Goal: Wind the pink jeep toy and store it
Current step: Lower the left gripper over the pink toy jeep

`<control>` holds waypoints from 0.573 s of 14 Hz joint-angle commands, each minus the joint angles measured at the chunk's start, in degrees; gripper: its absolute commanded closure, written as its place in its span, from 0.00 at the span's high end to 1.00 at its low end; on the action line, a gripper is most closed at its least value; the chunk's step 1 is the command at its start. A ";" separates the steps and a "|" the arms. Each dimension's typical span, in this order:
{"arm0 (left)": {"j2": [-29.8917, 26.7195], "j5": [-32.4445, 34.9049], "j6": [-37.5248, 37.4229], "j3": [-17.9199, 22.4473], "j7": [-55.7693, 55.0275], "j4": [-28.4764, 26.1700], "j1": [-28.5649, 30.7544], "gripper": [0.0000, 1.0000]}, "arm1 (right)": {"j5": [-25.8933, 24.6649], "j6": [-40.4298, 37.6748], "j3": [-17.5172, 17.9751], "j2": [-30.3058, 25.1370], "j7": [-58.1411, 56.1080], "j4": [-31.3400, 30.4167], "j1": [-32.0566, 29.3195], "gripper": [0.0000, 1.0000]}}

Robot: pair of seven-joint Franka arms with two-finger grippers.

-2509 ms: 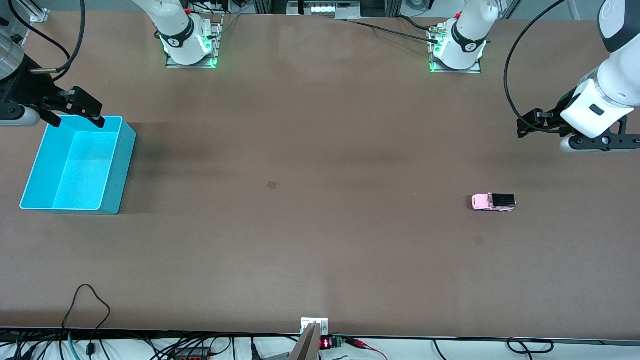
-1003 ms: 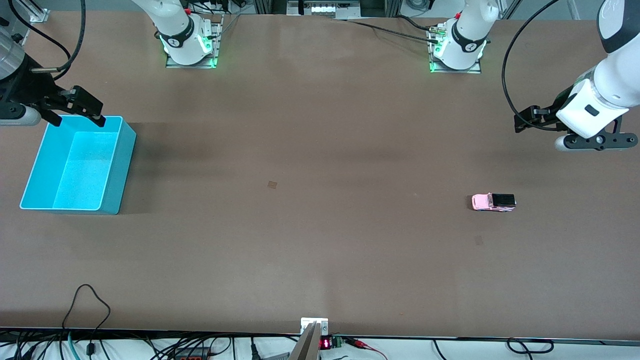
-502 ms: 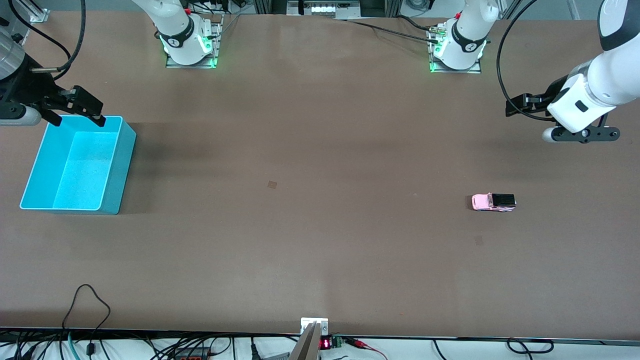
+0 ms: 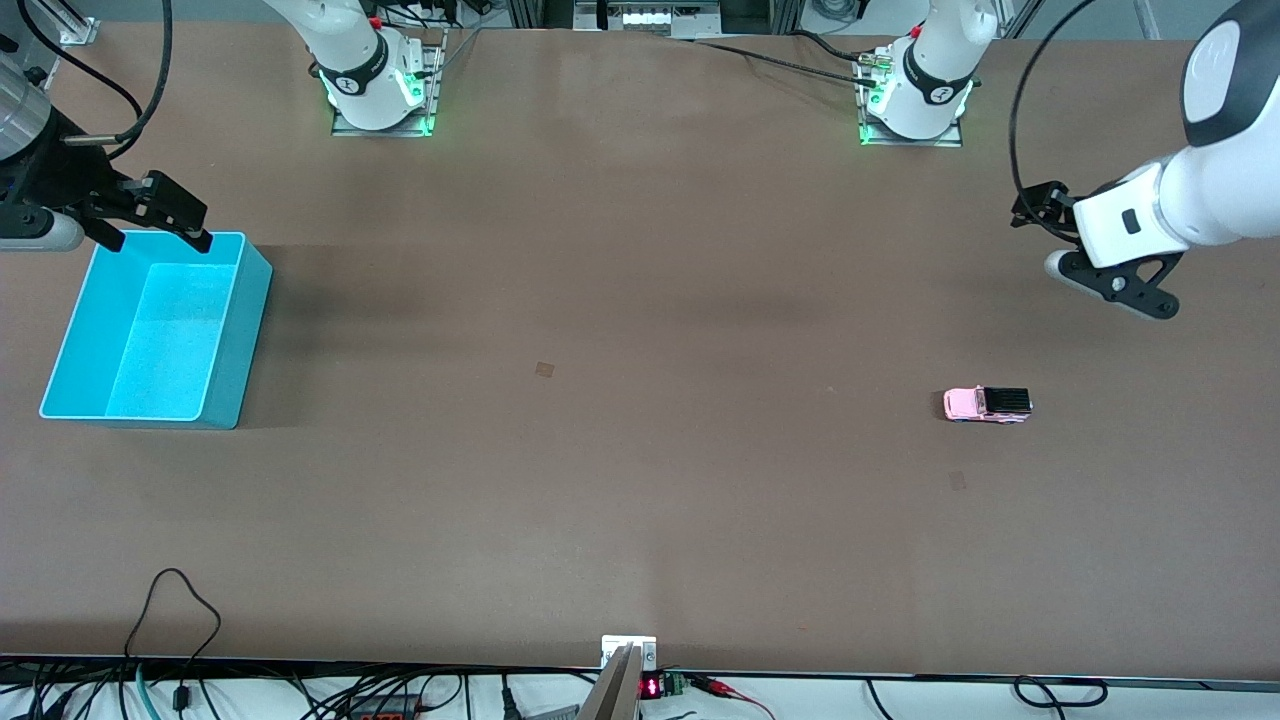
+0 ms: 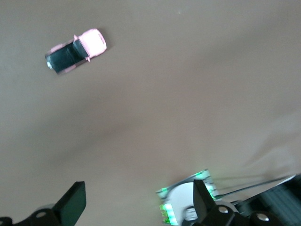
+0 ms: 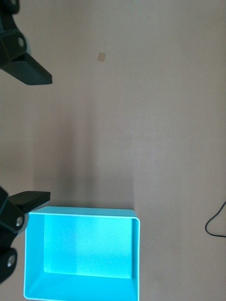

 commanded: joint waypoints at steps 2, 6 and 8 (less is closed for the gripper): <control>4.02 2.08 8.53 0.08 19.16 -1.78 2.62 1.00 | -0.89 -1.10 0.81 -0.94 0.99 0.44 -0.98 1.00; 9.55 4.53 22.15 -0.01 36.93 -5.64 3.68 1.00 | -0.89 -2.24 0.64 -1.91 0.37 0.44 -0.98 1.00; 11.23 4.72 29.88 0.08 42.66 -8.54 3.68 1.00 | -0.89 -2.16 0.81 -1.90 0.89 0.44 -0.98 1.00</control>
